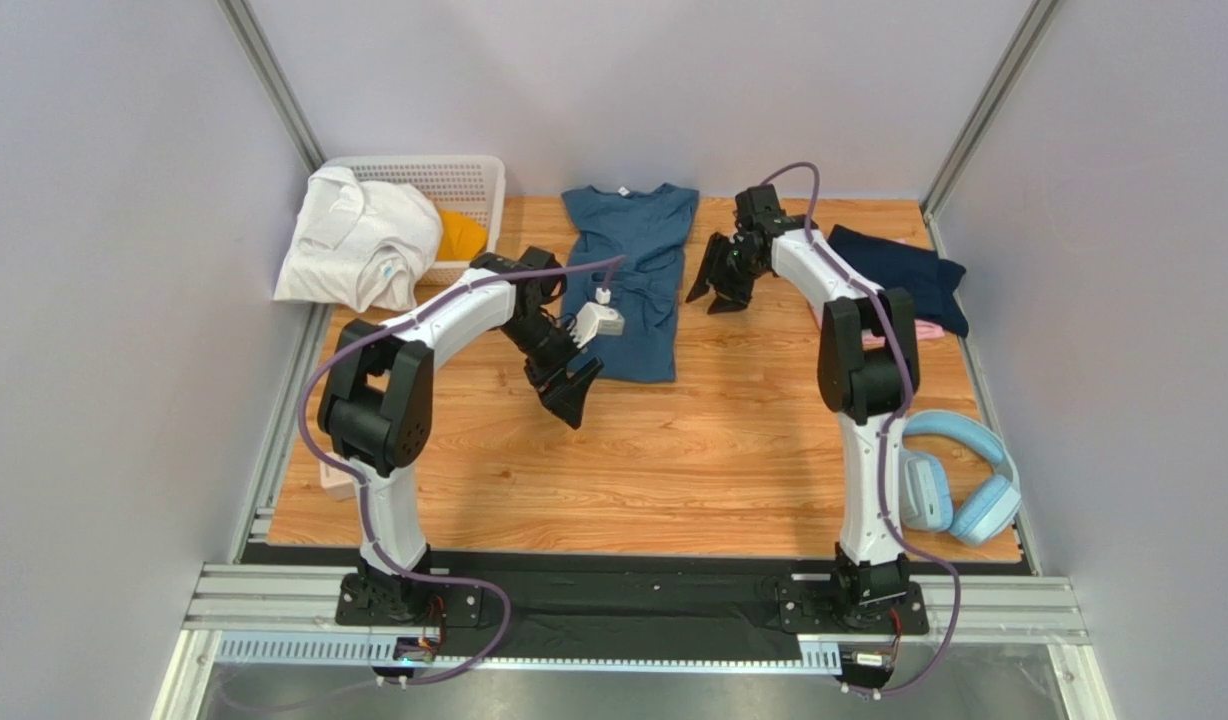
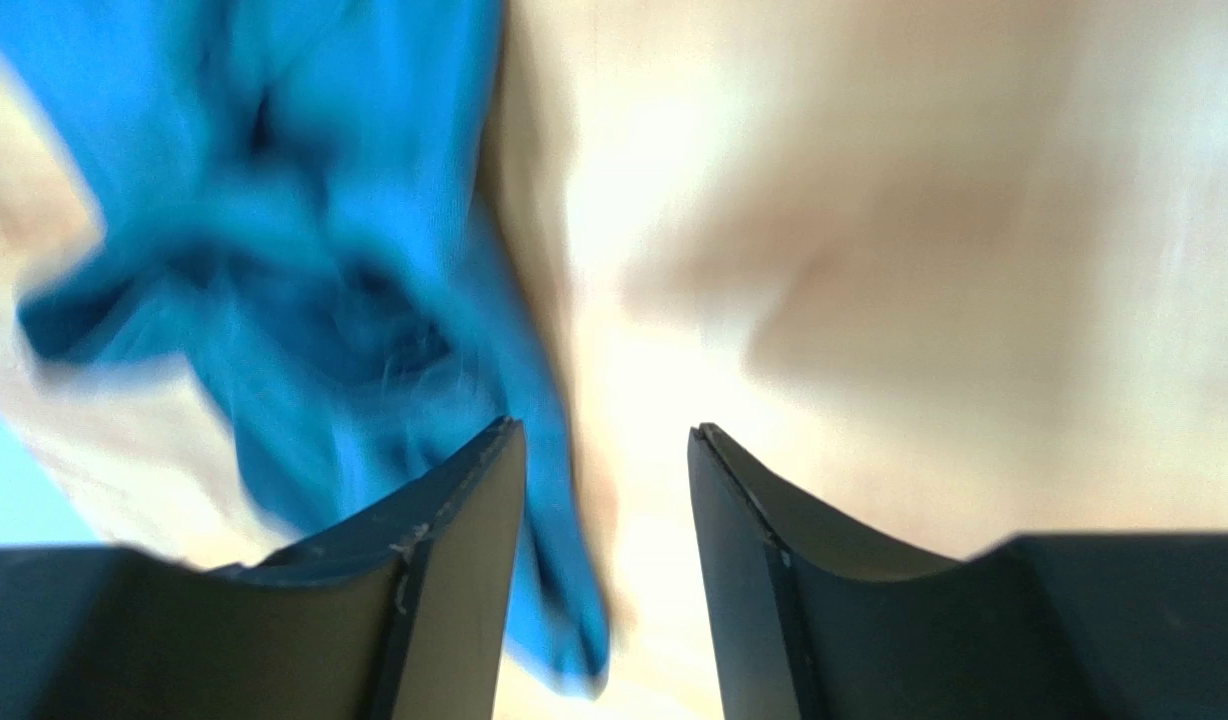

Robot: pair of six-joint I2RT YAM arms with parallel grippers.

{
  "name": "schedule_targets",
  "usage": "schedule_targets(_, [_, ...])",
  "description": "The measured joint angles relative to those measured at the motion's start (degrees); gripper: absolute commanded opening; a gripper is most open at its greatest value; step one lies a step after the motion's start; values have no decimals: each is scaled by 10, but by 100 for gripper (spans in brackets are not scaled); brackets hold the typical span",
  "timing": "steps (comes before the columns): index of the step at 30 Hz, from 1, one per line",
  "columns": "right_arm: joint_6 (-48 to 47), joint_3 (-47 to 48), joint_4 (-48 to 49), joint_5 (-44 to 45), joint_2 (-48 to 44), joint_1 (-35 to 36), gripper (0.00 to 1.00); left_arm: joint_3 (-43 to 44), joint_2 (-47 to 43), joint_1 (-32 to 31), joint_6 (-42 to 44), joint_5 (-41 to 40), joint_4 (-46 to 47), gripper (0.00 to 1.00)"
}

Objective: Fold and stack the t-shirts
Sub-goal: Fold the folded rectangular tshirt in 1/3 of the way, then grab one side of the 2/3 rectangular tshirt with both arms

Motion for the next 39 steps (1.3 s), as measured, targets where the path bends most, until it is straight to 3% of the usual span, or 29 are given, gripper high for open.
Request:
schedule_targets(4, [0,-151,17,-14,-142,21,53,-21,-43,19,-11,-16,15,100])
schedule_targets(7, [2,-200,35,-35,-192,54,53,-18,-62,36,-43,-41,54,100])
schedule_targets(13, [13,-254,62,-60,-179,108,54,45,16,45,-112,-73,92,100])
schedule_targets(18, [18,-281,65,-63,-165,102,54,47,87,44,-158,-94,91,100])
schedule_targets(39, [40,-304,103,-86,-145,96,49,121,132,47,-260,-149,97,100])
